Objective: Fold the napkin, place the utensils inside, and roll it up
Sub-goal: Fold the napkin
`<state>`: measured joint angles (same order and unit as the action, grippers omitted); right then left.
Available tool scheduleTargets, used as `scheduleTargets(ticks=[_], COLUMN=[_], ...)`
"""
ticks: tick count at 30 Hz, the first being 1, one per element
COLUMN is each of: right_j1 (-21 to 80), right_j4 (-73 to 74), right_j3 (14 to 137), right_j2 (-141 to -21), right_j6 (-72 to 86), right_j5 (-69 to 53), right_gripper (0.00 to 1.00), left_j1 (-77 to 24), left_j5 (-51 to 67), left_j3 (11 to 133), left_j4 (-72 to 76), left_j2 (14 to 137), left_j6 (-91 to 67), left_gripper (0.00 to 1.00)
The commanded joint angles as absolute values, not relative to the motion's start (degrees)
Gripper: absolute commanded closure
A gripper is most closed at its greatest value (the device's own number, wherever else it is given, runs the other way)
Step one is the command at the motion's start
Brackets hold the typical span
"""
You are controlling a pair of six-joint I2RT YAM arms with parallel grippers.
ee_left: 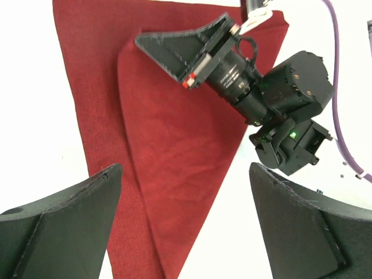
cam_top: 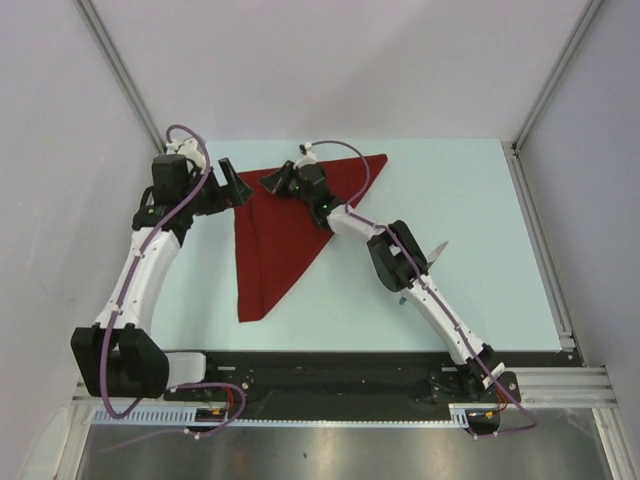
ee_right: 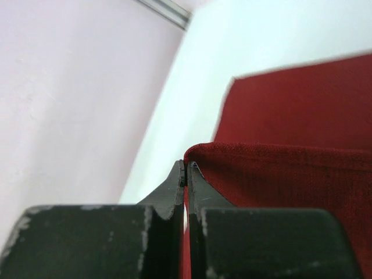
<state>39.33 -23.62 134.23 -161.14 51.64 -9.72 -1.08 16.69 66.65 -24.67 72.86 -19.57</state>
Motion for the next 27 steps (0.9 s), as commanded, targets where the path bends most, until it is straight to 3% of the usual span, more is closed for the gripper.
scheduleTargets(ticks=[1,5,6,7,8,10,11,18,22,27], right_j1=[40.3,40.2,39.7,39.6,39.5,39.0,38.9,35.0,32.5,29.7], right_j4=[-32.3,-33.9,-34.2,-34.8,-35.2,-35.3,-35.4,-38.0,-36.7,-25.8], right_j3=[142.2,141.6,141.5,141.3,140.9,137.8,136.2,113.4,95.4,82.4], right_j2=[-163.8,-164.3,-164.1,-163.7,-163.3,-160.2,-158.8,-137.4,-119.8,-103.4], right_j6=[50.6,50.0,50.1,50.1,49.8,48.6,47.7,43.7,41.0,34.9], right_j5=[-5.0,-3.5,-4.9,-6.0,-6.9,-9.6,-10.4,-17.0,-18.4,-19.3], right_gripper=[1.0,0.98,0.89,0.63,0.46,0.21,0.17,0.13,0.16,0.2], left_j1=[-0.2,1.9,2.0,2.1,2.2,2.2,2.3,2.3,2.3,1.8], left_j5=[18.2,18.9,18.9,19.0,19.0,18.8,18.5,13.6,12.9,12.4], left_j3=[66.4,66.1,66.1,66.0,66.0,65.7,65.7,64.8,68.3,78.4], left_j4=[-23.1,-22.8,-22.8,-22.8,-22.8,-22.4,-22.2,-17.2,-14.3,-15.2], left_j2=[73.3,73.8,74.2,74.4,74.5,74.9,75.1,78.0,84.3,99.0], left_j6=[-20.8,-21.2,-21.4,-21.4,-21.4,-21.2,-20.9,-18.3,-18.8,-21.2], left_gripper=[0.05,0.05,0.06,0.06,0.05,0.06,0.05,0.09,0.18,0.3])
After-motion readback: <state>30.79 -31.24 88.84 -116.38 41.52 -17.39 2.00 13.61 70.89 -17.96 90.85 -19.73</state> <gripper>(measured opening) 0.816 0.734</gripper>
